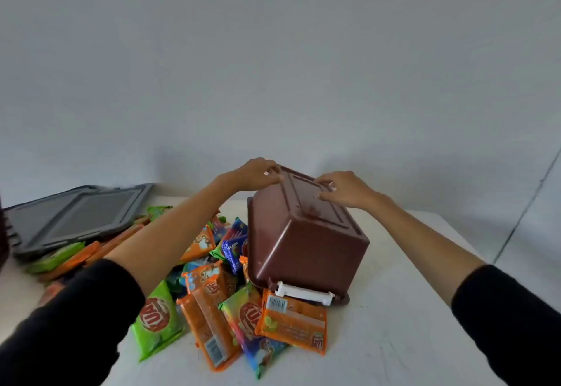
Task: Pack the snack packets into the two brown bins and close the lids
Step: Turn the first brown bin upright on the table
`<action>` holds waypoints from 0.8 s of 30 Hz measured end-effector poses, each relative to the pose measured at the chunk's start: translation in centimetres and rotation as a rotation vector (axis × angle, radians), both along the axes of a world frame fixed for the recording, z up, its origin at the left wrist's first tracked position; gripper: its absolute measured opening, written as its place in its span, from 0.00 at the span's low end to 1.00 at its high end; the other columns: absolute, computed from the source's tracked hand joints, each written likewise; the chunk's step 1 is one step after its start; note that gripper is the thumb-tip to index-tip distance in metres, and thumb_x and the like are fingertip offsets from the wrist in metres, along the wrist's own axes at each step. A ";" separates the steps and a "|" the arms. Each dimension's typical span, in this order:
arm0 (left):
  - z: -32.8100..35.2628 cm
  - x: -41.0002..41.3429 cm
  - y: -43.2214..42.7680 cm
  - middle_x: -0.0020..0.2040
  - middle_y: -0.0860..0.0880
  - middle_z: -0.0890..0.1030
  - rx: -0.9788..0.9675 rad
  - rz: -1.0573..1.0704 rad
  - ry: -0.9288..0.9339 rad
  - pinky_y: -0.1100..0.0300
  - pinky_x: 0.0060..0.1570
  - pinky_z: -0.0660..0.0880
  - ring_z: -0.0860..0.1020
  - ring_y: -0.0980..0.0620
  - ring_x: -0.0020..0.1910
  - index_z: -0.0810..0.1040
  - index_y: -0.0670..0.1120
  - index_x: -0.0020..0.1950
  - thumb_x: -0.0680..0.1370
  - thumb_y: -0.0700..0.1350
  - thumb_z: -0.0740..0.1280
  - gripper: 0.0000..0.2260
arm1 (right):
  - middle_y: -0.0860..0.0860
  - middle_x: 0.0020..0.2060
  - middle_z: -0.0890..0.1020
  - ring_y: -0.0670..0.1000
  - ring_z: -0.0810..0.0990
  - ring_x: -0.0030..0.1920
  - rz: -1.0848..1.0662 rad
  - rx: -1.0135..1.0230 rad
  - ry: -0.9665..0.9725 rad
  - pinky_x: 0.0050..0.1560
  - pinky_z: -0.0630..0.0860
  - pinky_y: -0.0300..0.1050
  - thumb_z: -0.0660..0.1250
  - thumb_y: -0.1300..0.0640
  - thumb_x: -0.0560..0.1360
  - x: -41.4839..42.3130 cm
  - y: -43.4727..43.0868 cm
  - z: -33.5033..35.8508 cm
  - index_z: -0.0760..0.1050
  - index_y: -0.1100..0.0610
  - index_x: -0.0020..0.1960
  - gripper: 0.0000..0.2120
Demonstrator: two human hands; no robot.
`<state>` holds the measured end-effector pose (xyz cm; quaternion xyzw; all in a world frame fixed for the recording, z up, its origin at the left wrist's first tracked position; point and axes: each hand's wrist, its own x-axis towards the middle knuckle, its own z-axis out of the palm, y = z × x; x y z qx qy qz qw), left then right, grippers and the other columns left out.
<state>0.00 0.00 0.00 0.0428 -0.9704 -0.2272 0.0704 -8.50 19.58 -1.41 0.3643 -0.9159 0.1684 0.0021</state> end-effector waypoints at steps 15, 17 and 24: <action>-5.3 -6.5 1.9 0.69 0.38 0.62 0.834 0.315 -0.020 0.45 0.54 0.77 0.75 0.37 0.56 0.53 0.60 0.74 0.72 0.46 0.67 0.35 | 0.52 0.73 0.62 0.58 0.64 0.71 -0.227 -0.408 -0.621 0.70 0.64 0.55 0.67 0.36 0.69 -5.9 -2.2 -5.4 0.62 0.45 0.72 0.35; -5.0 -6.6 2.2 0.67 0.40 0.65 0.873 0.306 -0.014 0.52 0.42 0.80 0.77 0.43 0.47 0.54 0.56 0.75 0.76 0.41 0.64 0.31 | 0.52 0.73 0.62 0.58 0.63 0.71 -0.227 -0.424 -0.618 0.70 0.64 0.55 0.67 0.38 0.70 -5.7 -1.9 -5.3 0.63 0.47 0.73 0.34; -0.8 -5.8 5.9 0.69 0.41 0.65 0.832 0.270 0.068 0.63 0.26 0.76 0.74 0.52 0.36 0.53 0.51 0.75 0.78 0.40 0.61 0.29 | 0.51 0.73 0.62 0.58 0.62 0.71 -0.249 -0.454 -0.505 0.70 0.64 0.55 0.67 0.37 0.70 -5.2 0.8 -1.7 0.63 0.46 0.72 0.34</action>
